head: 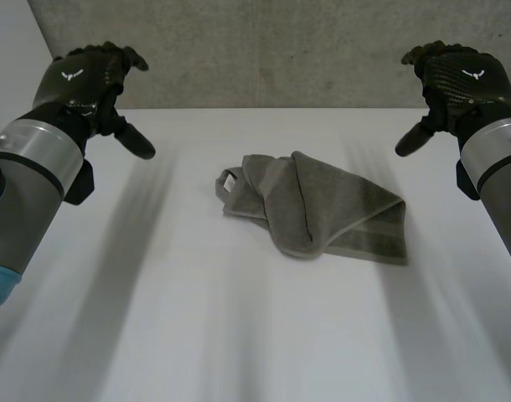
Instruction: Fold the towel.
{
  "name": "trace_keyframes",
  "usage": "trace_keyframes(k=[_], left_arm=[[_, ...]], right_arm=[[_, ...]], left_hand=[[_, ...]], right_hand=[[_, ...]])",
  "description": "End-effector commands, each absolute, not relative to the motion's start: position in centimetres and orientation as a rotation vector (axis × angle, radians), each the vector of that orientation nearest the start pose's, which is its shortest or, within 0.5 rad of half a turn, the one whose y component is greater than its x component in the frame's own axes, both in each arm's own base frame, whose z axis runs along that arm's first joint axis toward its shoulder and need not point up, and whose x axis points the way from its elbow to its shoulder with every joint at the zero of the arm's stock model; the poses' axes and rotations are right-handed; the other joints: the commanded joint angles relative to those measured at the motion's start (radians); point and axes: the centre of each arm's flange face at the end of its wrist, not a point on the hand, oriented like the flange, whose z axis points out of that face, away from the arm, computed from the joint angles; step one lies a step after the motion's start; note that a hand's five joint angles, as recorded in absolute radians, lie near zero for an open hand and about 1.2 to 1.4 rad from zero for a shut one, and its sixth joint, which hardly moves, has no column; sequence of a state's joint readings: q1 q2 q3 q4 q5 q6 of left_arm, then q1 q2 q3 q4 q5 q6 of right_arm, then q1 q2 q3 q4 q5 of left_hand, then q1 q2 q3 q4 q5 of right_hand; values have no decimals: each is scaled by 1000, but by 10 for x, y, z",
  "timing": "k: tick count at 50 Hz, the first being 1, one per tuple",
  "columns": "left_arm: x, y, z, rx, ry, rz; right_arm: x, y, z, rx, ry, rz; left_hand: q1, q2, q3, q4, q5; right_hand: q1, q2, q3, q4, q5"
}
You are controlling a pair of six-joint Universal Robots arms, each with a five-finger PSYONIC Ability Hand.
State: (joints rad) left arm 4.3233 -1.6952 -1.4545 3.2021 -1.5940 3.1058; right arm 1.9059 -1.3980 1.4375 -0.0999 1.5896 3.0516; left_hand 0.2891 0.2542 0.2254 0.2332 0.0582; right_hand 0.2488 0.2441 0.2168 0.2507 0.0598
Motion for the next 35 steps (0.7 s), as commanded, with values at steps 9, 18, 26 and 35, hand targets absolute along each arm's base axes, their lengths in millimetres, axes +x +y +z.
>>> trace_keyframes(k=[9, 18, 26, 35], left_arm=[[-247, -267, 309, 396, 2393, -2415], [-246, -267, 308, 391, 2398, -2412], [-250, -267, 306, 401, 2379, -2444], [-265, -275, 275, 503, 2462, -2389]], right_arm=[[235, -290, 301, -431, 2080, -2189], [236, -289, 301, -439, 2078, -2185], [240, -290, 301, -517, 2029, -2149], [242, -309, 277, -665, 1989, -1990]], left_hand=[[-93, -58, -51, -59, -37], [-93, -58, -51, -59, -37], [-93, -58, -51, -59, -37], [-93, -58, -51, -59, -37]], right_hand=[[-74, -70, -42, -76, -60], [-74, -70, -42, -76, -60], [-74, -70, -42, -76, -60], [-74, -70, -42, -76, -60]])
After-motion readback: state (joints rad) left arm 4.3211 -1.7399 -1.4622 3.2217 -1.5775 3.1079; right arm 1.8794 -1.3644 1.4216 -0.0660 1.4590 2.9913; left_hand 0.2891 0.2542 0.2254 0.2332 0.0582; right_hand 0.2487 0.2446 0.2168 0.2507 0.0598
